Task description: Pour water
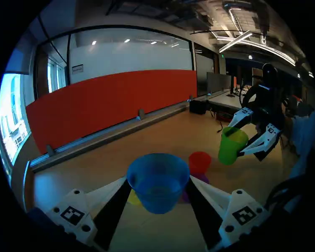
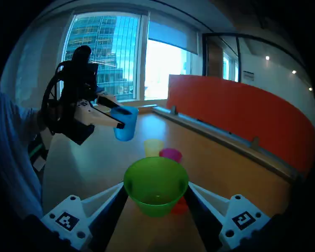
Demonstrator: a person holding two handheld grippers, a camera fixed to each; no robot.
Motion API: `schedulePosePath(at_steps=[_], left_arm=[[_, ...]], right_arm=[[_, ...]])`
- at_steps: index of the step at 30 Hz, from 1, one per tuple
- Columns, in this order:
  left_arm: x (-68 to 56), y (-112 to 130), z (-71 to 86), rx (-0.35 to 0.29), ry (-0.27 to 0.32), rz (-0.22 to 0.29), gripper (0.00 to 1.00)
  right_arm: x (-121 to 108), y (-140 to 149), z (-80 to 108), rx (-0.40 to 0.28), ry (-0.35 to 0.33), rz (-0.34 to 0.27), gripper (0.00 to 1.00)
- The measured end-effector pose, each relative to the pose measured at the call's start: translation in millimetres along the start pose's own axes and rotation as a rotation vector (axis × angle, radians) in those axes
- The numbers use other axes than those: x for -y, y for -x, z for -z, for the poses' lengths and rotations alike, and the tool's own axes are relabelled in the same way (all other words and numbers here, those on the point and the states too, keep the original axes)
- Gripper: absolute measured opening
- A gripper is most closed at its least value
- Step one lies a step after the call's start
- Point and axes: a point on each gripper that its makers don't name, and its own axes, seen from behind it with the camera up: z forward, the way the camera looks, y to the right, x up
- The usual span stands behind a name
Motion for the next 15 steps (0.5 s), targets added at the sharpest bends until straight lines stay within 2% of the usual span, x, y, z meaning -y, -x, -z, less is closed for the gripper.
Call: schedulePosePath(at_steps=[15], left_arm=[[-5.2,-61,24.4,-0.174,-0.03,0.032,0.86]], right_arm=[[-12,-65,13.6,-0.167,0.029,0.026,0.91]])
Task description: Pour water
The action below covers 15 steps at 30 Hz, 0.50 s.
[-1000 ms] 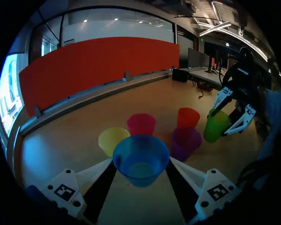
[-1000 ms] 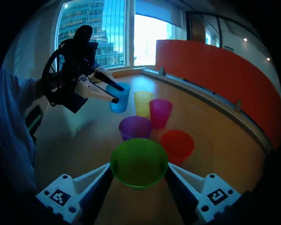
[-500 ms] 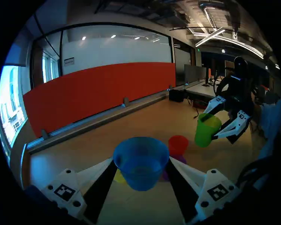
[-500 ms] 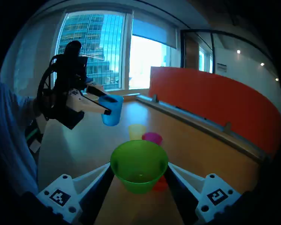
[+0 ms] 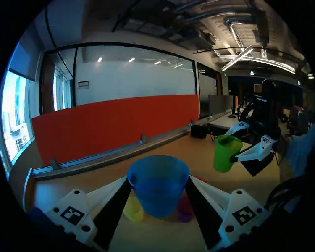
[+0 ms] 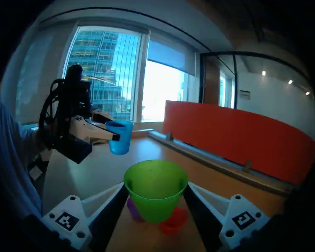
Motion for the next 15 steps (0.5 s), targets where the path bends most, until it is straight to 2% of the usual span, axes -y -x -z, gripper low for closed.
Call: schedulePosePath(at_steps=[6,15], left_arm=[[-3.1,-18,4.8,-0.062,-0.005,0.026,0.86],[-10.3,-34,8.9,-0.134,-0.011,-0.003,0.86]], right_arm=[[-4,-19,-0.7,-0.051,0.006,-0.005,0.9],[-4,-34,-2.1,-0.081,0.001,-0.019,0.9]])
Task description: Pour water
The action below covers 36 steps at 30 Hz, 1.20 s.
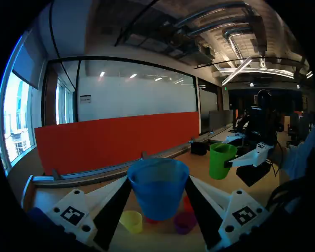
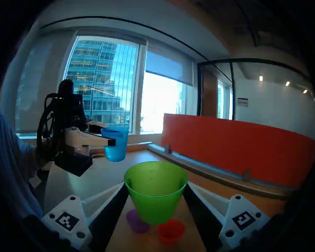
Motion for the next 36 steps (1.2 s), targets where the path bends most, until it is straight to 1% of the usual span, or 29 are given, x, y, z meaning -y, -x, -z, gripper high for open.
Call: schedulePosePath(at_steps=[6,12,15,18,27,36], left_arm=[[-1.6,-8,0.5,-0.027,0.0,-0.022,0.86],[-2.9,-15,2.9,-0.051,-0.01,-0.065,0.86],[-4.9,-18,4.5,-0.062,-0.013,-0.094,0.86],[-5.9,-22,5.9,-0.072,-0.018,-0.13,0.86],[-5.6,-37,8.7,-0.105,-0.06,-0.247,0.86],[-14.8,-56,8.0,-0.125,-0.08,-0.409,0.86]], right_arm=[[0,-3,0.4,-0.002,-0.003,0.0,0.9],[1,-4,0.0,0.004,-0.008,0.005,0.91],[3,-6,-1.1,0.004,-0.016,0.002,0.91],[6,-8,-2.9,0.002,-0.029,-0.004,0.9],[18,-8,-11.2,0.0,-0.067,-0.007,0.9],[32,-5,-22.7,0.001,-0.104,-0.009,0.9]])
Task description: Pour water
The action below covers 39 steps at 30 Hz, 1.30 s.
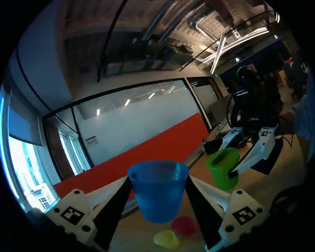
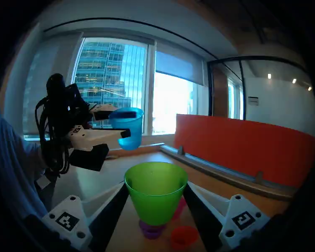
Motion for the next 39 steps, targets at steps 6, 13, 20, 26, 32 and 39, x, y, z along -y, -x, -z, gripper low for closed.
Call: schedulePosePath(at_steps=[6,13,20,26,32,39], left_arm=[[0.0,-13,-4.8,-0.008,-0.004,-0.089,0.86],[1.5,-26,-9.1,-0.017,-0.015,-0.211,0.86],[0.2,-40,-13.6,-0.031,-0.018,-0.287,0.86],[-2.8,-49,-18.0,-0.042,-0.015,-0.356,0.86],[-6.7,-54,-23.2,-0.045,-0.008,-0.427,0.86],[-9.2,-56,-28.7,-0.044,0.0,-0.504,0.86]], right_arm=[[6,3,-7.8,0.004,-0.02,0.001,0.9],[14,9,-15.1,0.014,-0.044,0.005,0.9],[21,10,-22.5,0.019,-0.066,0.007,0.9],[28,10,-28.1,0.019,-0.085,0.008,0.9],[32,11,-32.1,0.021,-0.099,0.009,0.9],[34,12,-34.3,0.02,-0.108,0.005,0.9]])
